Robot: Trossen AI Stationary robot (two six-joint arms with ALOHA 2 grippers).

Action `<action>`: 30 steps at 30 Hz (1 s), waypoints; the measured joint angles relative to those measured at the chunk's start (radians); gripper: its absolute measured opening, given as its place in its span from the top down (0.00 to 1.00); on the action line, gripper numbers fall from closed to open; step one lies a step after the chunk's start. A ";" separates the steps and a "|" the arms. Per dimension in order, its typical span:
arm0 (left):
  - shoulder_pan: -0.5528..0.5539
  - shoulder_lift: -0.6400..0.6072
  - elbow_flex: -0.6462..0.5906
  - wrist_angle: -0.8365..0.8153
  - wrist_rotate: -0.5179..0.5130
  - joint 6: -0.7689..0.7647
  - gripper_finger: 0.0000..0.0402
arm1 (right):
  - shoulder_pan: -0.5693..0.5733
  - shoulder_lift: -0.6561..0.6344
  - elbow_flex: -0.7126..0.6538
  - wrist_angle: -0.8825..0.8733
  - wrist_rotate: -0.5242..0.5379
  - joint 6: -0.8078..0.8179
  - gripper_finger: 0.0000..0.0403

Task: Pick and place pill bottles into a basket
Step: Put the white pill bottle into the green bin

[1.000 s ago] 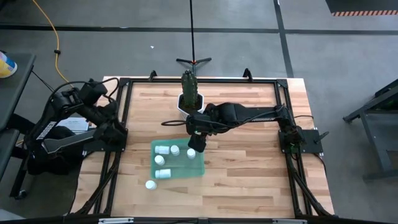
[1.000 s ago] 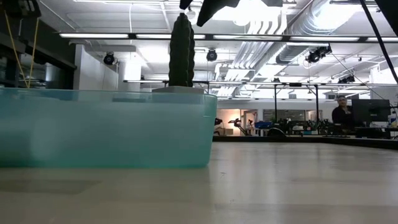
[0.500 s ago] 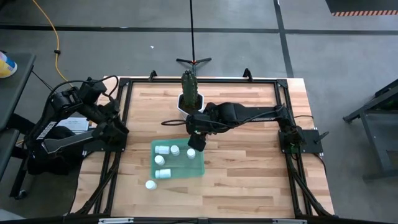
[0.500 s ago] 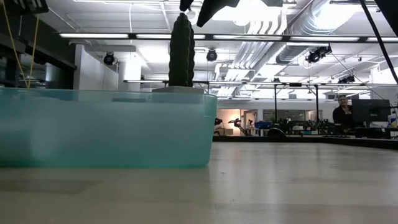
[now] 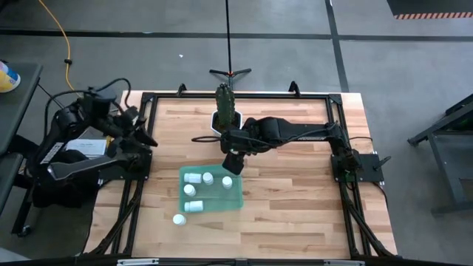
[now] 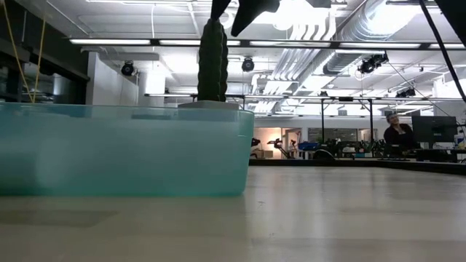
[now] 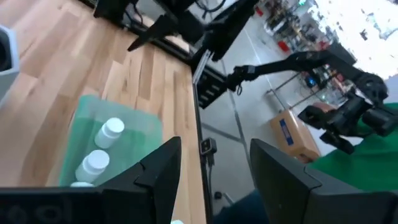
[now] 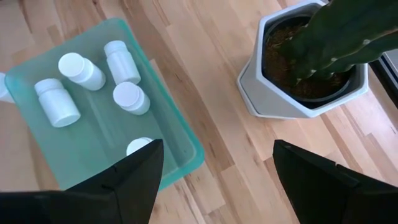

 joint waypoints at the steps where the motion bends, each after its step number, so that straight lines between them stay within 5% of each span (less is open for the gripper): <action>1: -0.022 0.017 0.002 0.011 -0.018 -0.004 0.44 | 0.000 0.000 0.000 0.000 0.000 0.000 0.27; 5: -0.176 0.108 0.002 0.073 -0.108 -0.027 0.44 | 0.000 0.000 0.000 0.000 0.000 -0.003 0.27; 17: -0.878 0.396 0.003 0.411 -0.344 -0.196 0.44 | 0.001 0.000 0.000 -0.016 -0.001 -0.003 0.27; 30: -1.357 0.570 0.002 0.212 -0.749 -0.596 0.44 | 0.002 0.000 0.000 -0.112 -0.001 -0.027 0.27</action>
